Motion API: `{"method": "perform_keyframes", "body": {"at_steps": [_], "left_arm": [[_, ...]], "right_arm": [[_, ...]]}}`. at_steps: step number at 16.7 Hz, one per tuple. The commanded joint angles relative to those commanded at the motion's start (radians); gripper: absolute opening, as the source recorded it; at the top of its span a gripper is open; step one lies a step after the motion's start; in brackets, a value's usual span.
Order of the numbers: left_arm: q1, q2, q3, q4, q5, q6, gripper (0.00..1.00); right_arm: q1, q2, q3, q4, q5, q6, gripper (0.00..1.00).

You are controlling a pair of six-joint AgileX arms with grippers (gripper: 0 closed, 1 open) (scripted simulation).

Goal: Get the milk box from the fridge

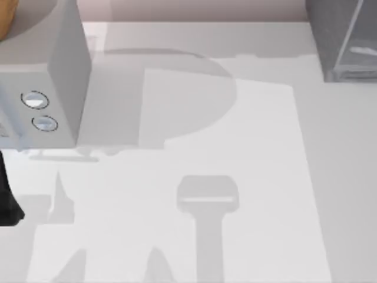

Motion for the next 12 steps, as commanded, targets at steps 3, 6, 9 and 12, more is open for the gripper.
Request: {"method": "perform_keyframes", "body": {"at_steps": [3,6,9,12], "left_arm": [[0.000,0.000,0.000,0.000,0.000,0.000,1.00],[0.000,0.000,0.000,0.000,0.000,0.000,1.00],[0.000,0.000,0.000,0.000,0.000,0.000,1.00],[0.000,0.000,0.000,0.000,0.000,0.000,1.00]], "right_arm": [[-0.013,0.041,0.008,0.042,-0.013,0.000,1.00],[-0.013,0.041,0.008,0.042,-0.013,0.000,1.00],[-0.001,0.052,0.018,0.037,-0.007,-0.001,1.00],[0.043,0.131,0.117,0.010,0.029,-0.003,1.00]]}}
